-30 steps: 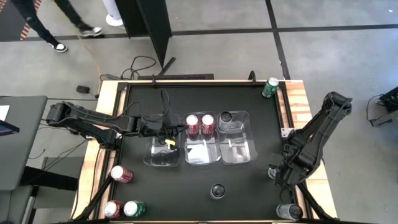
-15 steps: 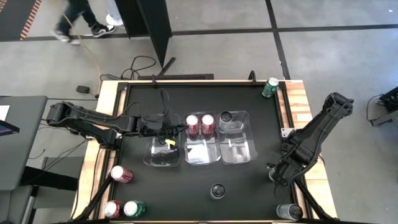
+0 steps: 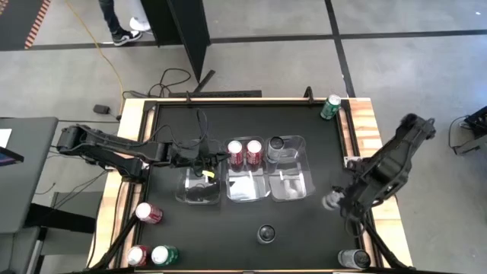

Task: Sort soda cans
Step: Put the top white-blue soda can into the right transparent bin

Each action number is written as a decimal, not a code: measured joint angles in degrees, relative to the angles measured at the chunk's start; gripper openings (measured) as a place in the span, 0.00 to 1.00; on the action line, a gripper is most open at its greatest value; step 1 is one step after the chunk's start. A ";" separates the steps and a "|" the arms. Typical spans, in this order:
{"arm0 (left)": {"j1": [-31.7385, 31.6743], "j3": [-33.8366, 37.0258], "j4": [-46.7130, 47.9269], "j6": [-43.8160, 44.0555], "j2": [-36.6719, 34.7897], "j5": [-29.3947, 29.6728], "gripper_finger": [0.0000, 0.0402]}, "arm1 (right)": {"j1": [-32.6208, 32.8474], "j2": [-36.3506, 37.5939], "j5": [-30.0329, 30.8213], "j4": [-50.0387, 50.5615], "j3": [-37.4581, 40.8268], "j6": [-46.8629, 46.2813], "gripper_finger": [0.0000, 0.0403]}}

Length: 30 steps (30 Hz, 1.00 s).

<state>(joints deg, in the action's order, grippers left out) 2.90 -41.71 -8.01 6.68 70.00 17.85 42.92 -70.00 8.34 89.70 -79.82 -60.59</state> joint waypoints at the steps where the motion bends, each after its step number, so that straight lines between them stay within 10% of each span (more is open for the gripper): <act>1: 0.00 0.00 -0.01 0.00 0.00 0.00 0.00 | -1.53 -0.04 1.41 0.05 -1.31 1.91 0.65; 17: 0.01 0.00 -0.02 0.00 0.00 0.00 0.00 | -39.67 -16.68 4.06 0.37 -17.40 36.16 0.65; 30: 0.87 0.00 0.90 0.02 0.00 -0.02 0.00 | -50.99 -19.64 2.00 -1.46 -14.13 42.09 0.65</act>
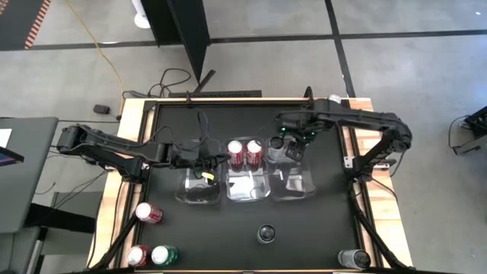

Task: Sort soda cans
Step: Put the top white-blue soda can into the right transparent bin

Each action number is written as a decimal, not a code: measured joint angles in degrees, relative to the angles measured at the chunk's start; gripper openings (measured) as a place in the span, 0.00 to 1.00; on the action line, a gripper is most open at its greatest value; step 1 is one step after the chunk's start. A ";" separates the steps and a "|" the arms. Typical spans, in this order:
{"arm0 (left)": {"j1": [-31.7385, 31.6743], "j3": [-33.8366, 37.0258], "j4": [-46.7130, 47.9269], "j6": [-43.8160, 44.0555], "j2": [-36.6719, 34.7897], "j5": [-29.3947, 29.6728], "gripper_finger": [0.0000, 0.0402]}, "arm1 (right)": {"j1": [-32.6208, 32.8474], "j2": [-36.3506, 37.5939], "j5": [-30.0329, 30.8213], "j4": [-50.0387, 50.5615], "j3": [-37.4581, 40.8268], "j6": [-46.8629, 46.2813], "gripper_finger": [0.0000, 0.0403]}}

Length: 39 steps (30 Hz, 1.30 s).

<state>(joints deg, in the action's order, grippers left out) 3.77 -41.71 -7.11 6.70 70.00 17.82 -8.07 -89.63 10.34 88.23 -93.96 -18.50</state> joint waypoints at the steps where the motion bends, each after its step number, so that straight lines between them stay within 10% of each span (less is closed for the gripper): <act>1: 0.00 0.00 0.00 0.00 0.00 0.00 0.00 | -0.59 0.32 -0.06 -0.19 0.98 0.00 0.65; 39: 0.00 0.00 -0.45 -0.02 0.00 0.02 0.00 | -10.11 -0.10 -5.50 -22.12 21.38 5.07 0.65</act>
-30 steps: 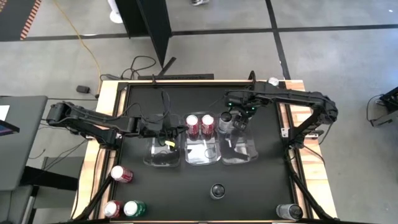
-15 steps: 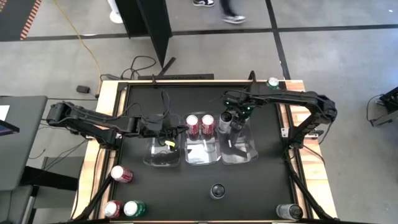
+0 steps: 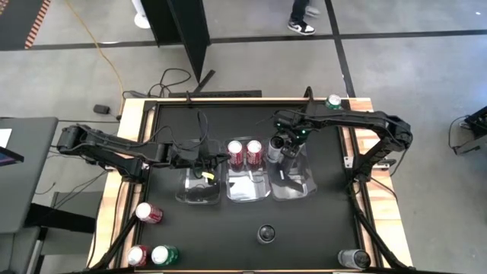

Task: Sort soda cans
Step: Put the top white-blue soda can into the right transparent bin, then put the left white-blue soda can into the right transparent bin

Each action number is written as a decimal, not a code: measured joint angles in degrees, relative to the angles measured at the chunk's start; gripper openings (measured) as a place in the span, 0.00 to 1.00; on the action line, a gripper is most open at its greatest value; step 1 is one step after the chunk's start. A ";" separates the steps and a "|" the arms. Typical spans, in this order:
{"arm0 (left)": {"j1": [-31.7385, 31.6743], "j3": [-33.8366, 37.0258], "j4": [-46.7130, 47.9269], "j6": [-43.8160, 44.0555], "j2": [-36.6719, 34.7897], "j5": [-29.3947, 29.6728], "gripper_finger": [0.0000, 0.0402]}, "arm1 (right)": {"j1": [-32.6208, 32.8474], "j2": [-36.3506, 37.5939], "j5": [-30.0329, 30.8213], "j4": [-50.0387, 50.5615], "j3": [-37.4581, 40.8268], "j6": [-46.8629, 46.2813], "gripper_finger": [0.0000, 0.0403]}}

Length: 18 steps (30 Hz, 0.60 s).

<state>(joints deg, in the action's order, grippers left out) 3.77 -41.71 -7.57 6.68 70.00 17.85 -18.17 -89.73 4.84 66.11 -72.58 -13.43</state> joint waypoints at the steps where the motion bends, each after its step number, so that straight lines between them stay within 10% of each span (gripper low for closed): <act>1: 0.00 0.00 0.00 0.00 0.00 0.01 0.00 | 0.00 0.00 0.00 -0.13 0.00 0.01 0.65; 10: 0.00 0.00 0.02 -0.04 0.00 0.00 0.00 | 0.17 0.04 0.04 -0.52 0.00 -0.46 0.90; 18: 0.00 0.00 0.02 -0.02 0.00 0.00 0.00 | 0.36 0.04 0.01 -0.41 0.00 -0.50 0.91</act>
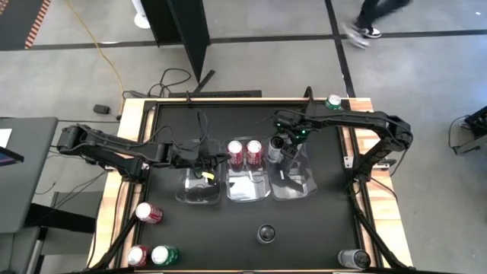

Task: Sort soda cans
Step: Put the left white-blue soda can into the right transparent bin

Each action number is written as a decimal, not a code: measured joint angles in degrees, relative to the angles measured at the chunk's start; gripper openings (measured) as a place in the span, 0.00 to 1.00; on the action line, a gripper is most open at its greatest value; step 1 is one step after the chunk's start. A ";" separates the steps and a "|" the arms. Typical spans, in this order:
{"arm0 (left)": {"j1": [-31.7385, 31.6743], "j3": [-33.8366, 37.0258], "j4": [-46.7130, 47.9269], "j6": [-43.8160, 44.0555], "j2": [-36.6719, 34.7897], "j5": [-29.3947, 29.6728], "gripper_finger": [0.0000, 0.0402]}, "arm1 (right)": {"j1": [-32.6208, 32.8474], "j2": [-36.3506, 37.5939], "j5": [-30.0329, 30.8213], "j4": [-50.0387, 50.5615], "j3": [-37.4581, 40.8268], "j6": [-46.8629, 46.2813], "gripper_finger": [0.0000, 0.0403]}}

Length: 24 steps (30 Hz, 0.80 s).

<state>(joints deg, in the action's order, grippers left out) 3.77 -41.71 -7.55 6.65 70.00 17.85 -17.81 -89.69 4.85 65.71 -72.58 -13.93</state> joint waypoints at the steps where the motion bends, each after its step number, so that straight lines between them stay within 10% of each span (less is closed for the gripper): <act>1: 0.00 0.00 0.00 0.00 0.00 0.00 0.00 | 0.14 0.00 -0.01 0.01 -0.01 0.05 0.90; 24: 0.00 0.00 0.03 0.00 0.00 0.00 0.00 | 2.35 0.15 3.77 6.05 -7.74 0.35 0.89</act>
<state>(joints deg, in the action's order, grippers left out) 3.77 -41.71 -7.53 6.65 70.00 17.85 -15.46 -89.54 8.62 71.76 -80.32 -13.58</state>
